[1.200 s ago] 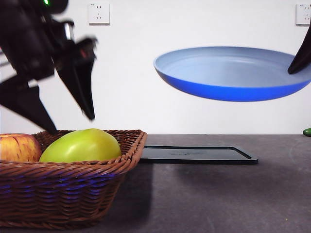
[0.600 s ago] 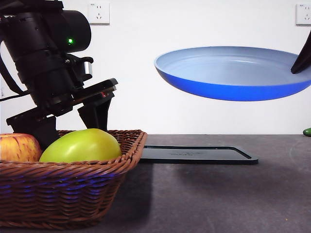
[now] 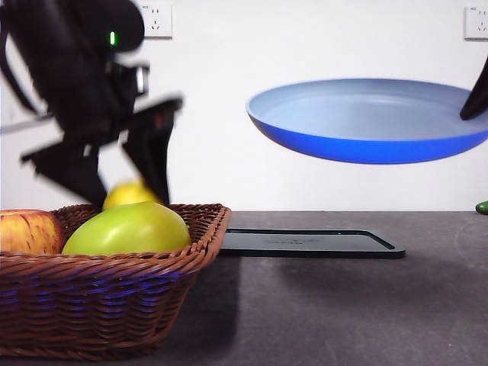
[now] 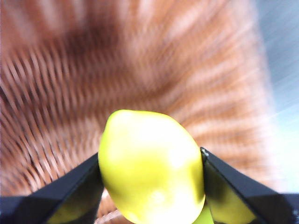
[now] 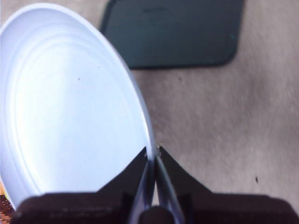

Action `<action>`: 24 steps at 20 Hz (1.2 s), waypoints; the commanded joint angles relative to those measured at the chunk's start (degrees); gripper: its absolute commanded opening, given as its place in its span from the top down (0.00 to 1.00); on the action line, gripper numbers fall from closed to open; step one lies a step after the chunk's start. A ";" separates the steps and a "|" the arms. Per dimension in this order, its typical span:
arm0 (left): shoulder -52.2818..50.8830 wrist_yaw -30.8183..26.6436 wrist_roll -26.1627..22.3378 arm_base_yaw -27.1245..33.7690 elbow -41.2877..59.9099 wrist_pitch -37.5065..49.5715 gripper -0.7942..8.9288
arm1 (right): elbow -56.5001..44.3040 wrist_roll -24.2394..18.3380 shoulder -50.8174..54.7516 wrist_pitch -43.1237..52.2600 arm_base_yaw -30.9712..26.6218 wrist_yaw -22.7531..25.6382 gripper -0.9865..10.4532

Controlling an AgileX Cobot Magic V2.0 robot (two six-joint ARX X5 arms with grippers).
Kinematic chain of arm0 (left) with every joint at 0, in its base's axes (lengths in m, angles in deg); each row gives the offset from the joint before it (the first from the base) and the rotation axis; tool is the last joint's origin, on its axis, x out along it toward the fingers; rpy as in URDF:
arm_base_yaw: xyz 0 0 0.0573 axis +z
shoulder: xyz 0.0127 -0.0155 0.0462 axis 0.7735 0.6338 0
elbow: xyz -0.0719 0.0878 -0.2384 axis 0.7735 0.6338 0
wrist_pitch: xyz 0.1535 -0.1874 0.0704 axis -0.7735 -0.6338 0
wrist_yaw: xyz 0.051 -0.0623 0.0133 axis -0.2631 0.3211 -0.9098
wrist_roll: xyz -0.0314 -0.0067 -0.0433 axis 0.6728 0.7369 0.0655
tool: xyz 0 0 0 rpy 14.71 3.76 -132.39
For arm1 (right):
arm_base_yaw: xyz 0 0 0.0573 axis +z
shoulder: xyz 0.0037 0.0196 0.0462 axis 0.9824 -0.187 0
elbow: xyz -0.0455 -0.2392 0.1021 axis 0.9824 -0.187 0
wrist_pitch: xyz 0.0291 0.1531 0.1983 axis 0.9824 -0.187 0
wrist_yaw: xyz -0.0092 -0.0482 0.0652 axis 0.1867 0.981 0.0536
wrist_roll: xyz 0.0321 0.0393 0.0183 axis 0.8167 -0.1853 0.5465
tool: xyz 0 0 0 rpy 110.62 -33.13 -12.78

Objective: Take the lemon from the basket,put the lemon in the plate,hand out the plate

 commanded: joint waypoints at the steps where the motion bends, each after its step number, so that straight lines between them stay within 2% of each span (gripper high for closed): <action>1: -2.89 0.74 -1.22 -0.81 -5.55 -0.74 0.71 | 0.48 1.79 -2.49 -0.39 0.09 -0.11 0.91; 5: -5.95 6.25 -2.73 -5.55 -11.85 -0.39 0.71 | 0.48 2.38 -7.80 -2.89 0.17 -1.22 0.91; 7: -5.70 5.31 -5.16 -10.10 -12.44 0.11 0.71 | 0.48 2.34 -9.92 -3.56 0.22 -4.96 0.91; 14: 0.74 -2.08 -7.32 -24.24 -12.44 2.29 0.71 | 0.48 2.32 -11.08 -3.78 1.18 -6.54 0.91; 21: 5.40 -2.05 -7.26 -26.93 -12.44 1.86 0.70 | 0.48 2.34 -11.08 -3.96 4.39 -6.51 0.91; 24: 5.40 -2.01 -7.26 -27.06 -12.44 1.70 0.62 | 0.48 2.36 -11.08 -3.96 5.05 -6.54 0.91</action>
